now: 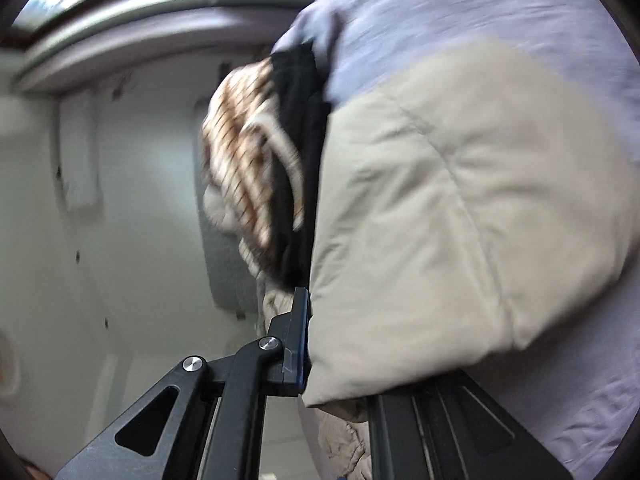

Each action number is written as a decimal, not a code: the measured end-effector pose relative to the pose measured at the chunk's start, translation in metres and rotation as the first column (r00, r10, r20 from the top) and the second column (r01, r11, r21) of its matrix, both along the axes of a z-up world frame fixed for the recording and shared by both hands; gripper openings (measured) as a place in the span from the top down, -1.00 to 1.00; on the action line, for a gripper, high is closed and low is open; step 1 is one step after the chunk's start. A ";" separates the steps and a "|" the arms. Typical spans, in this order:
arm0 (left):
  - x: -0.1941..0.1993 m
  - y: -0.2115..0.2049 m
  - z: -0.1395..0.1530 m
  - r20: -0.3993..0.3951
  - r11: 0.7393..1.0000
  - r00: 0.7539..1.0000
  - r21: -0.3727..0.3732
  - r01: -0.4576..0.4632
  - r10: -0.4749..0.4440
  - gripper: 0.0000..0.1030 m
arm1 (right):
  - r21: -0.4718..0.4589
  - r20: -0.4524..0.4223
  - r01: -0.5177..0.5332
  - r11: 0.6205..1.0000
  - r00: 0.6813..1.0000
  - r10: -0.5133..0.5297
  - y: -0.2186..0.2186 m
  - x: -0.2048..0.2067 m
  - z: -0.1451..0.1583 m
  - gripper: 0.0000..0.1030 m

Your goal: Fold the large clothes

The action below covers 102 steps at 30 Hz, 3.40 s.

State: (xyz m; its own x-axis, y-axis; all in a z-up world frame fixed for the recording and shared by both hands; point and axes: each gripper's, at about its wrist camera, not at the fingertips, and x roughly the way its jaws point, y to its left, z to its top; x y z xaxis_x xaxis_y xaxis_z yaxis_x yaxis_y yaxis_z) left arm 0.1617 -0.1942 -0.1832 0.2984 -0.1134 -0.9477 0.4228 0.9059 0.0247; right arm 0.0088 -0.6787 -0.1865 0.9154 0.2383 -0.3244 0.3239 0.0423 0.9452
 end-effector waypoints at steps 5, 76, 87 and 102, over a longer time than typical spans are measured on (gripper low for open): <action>0.009 0.030 0.001 0.003 0.999 1.000 -0.014 -0.030 0.030 -1.00 | -0.101 0.038 -0.152 0.983 0.987 0.156 0.056 0.054 0.032 0.83; 0.143 0.169 -0.028 -0.271 0.817 0.953 -0.514 -0.260 0.133 -0.76 | -0.167 -0.449 -0.478 0.862 0.815 0.365 0.202 0.059 -0.038 -0.19; 0.108 0.177 -0.028 -0.195 0.874 0.975 -0.448 -0.188 0.110 0.72 | -0.242 -0.500 -0.496 0.834 0.800 0.331 0.189 0.072 -0.048 0.83; 0.111 0.211 0.012 -0.064 0.944 0.989 -0.294 -0.148 0.135 0.63 | -0.280 -0.554 -0.623 0.731 0.726 0.407 0.201 0.063 -0.015 0.37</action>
State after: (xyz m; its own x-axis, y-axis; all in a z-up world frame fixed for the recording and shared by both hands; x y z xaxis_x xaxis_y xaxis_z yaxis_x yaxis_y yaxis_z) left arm 0.2728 0.0173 -0.1711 0.2926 -0.3514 -0.8894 0.2843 0.9200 -0.2699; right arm 0.0713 -0.4779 -0.2018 0.4222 0.3684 -0.8283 0.4840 0.6810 0.5495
